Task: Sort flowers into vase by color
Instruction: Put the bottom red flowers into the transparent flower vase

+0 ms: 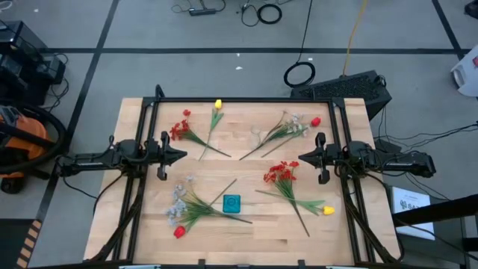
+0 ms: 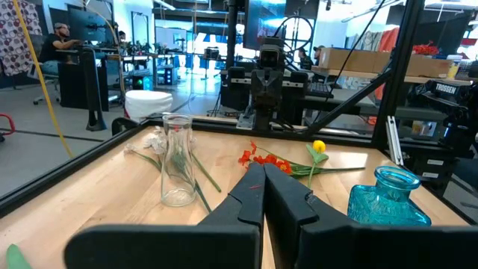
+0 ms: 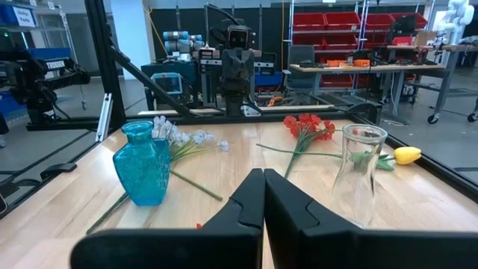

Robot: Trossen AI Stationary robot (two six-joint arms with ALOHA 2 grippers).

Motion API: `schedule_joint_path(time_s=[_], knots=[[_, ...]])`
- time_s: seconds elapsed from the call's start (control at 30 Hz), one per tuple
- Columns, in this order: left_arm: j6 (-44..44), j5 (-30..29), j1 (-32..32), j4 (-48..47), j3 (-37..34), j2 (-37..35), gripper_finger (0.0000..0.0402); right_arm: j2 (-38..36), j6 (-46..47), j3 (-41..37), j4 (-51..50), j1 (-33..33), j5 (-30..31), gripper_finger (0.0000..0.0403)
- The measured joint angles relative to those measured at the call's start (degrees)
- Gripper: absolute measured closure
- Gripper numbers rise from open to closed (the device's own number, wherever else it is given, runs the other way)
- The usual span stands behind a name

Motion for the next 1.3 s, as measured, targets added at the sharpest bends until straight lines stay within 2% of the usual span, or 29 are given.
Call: schedule_joint_path(time_s=[0.23,0.43,0.6,0.77,0.87,1.0,1.07,1.17,1.3], knots=[[0.0,0.0,0.0,0.0,0.0,0.0,0.0392,0.3,4.8,0.2,4.3,0.0,0.2,0.0403],[0.0,0.0,0.0,0.0,0.0,0.0,0.0392,4.7,6.1,6.1,2.4,0.0,9.6,0.0403],[0.0,0.0,0.0,0.0,0.0,0.0,0.0392,15.4,9.0,17.2,-3.7,0.0,17.7,0.0403],[0.0,0.0,0.0,0.0,0.0,0.0,0.0392,31.9,17.0,32.3,-18.2,0.0,23.8,0.0403],[0.0,0.0,0.0,0.0,0.0,0.0,0.0392,42.1,25.7,41.7,-29.7,0.0,24.2,0.0403],[0.0,0.0,0.0,0.0,0.0,0.0,0.0392,53.2,45.4,51.9,-46.5,0.2,23.2,0.0403],[0.0,0.0,0.0,0.0,0.0,0.0,0.0392,57.2,52.0,54.9,-52.3,1.1,21.9,0.0403],[0.0,0.0,0.0,0.0,0.0,0.0,0.0392,61.7,59.1,57.0,-54.7,2.5,20.0,0.0403],[0.0,0.0,0.0,0.0,0.0,0.0,0.0392,65.5,66.5,57.1,-54.5,3.4,13.3,0.0403]])
